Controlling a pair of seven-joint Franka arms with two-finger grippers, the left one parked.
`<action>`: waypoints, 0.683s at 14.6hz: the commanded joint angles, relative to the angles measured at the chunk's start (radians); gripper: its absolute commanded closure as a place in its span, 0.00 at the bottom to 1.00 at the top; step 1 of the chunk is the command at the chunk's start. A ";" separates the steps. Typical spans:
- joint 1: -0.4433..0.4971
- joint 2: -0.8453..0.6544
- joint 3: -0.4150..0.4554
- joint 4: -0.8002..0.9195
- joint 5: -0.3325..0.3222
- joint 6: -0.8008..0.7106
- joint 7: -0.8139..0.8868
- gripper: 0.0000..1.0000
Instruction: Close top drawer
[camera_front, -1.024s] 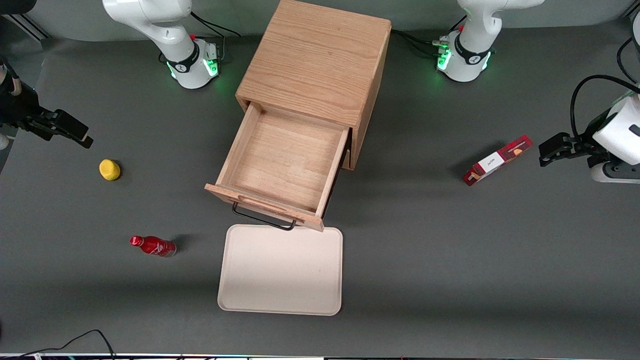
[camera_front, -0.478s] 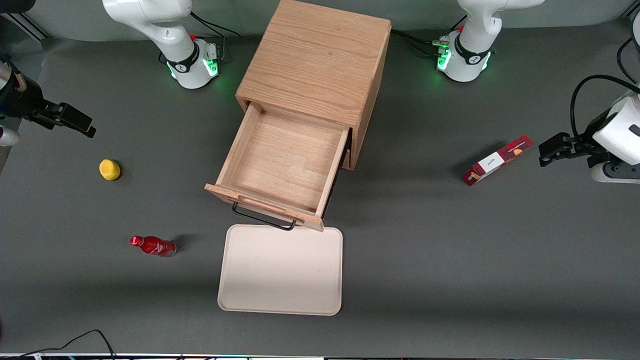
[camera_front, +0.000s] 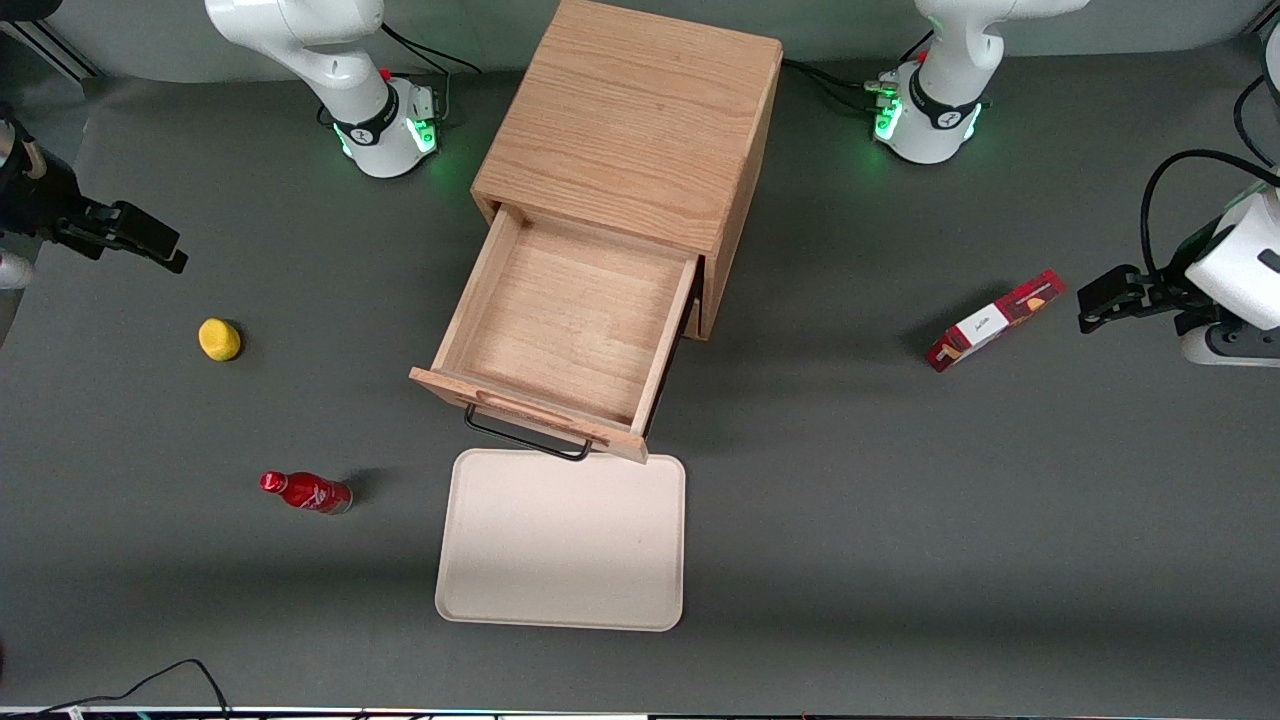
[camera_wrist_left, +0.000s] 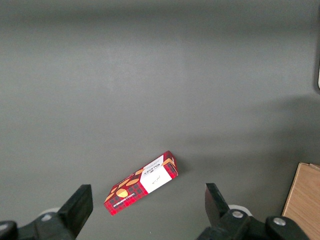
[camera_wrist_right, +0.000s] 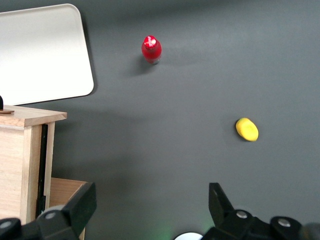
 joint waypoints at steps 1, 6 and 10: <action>-0.002 0.029 -0.016 0.052 -0.013 -0.024 -0.078 0.00; 0.010 0.048 -0.040 0.055 0.036 -0.026 -0.072 0.00; 0.013 0.146 -0.011 0.197 0.039 -0.052 -0.080 0.00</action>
